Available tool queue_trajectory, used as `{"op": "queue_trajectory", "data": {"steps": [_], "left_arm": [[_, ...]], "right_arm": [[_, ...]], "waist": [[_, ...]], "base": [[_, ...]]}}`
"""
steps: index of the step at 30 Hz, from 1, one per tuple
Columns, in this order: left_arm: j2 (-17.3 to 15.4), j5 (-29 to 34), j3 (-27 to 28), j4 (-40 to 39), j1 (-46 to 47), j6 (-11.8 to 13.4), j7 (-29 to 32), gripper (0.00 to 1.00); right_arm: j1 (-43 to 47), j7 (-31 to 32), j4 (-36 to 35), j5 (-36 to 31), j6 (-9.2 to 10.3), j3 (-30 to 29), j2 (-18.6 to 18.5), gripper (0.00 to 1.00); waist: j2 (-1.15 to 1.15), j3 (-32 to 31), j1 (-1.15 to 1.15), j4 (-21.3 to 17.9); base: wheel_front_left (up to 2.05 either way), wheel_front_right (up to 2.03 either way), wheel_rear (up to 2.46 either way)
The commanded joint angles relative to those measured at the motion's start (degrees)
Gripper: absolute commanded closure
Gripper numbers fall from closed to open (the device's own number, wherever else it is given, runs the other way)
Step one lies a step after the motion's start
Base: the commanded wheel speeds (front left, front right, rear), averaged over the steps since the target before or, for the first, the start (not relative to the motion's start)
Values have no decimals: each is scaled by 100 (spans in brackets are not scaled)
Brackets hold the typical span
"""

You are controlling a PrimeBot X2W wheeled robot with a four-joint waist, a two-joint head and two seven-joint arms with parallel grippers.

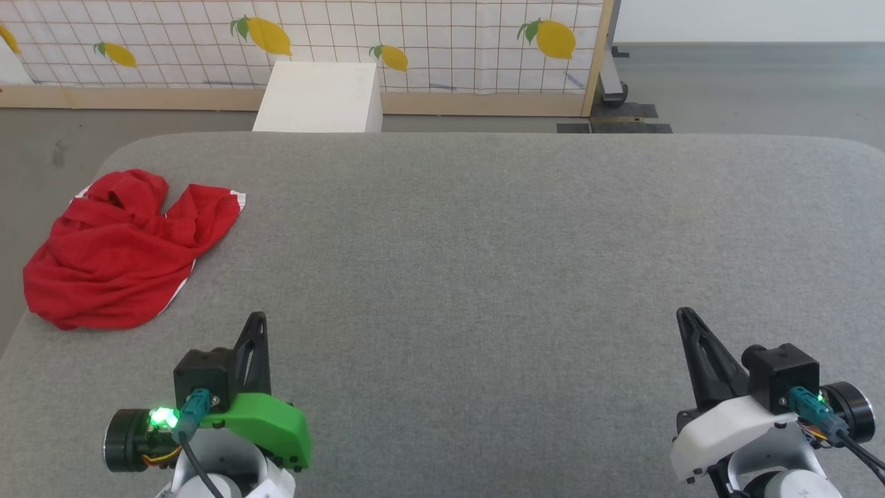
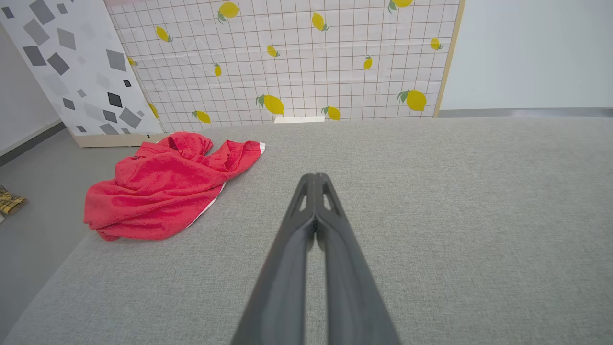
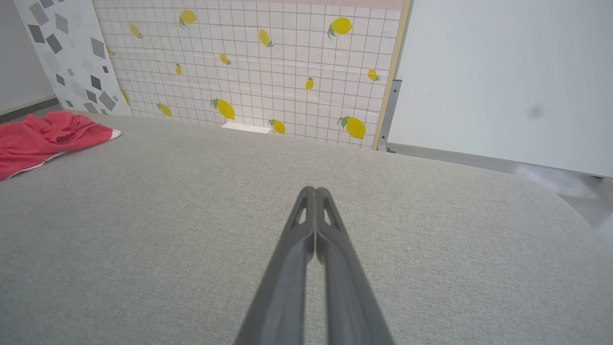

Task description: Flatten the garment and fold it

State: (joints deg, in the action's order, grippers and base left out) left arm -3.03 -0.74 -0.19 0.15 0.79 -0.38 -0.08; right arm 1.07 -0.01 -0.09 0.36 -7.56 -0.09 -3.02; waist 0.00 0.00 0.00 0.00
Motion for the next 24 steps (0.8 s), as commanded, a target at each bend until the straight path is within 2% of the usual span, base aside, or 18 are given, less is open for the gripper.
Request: {"op": "queue_trajectory", "data": {"steps": [1,24], "left_arm": [[15,74,19,-15,-79,38,8,100],[15,74,19,-15,-79,38,8,100]], "right_arm": [[-107,1,9,-36,8,9,14,100],[-107,1,9,-36,8,9,14,100]], "waist": [[0,0,0,0],[0,0,0,0]], "base": [[0,0,0],[0,0,0]]}}
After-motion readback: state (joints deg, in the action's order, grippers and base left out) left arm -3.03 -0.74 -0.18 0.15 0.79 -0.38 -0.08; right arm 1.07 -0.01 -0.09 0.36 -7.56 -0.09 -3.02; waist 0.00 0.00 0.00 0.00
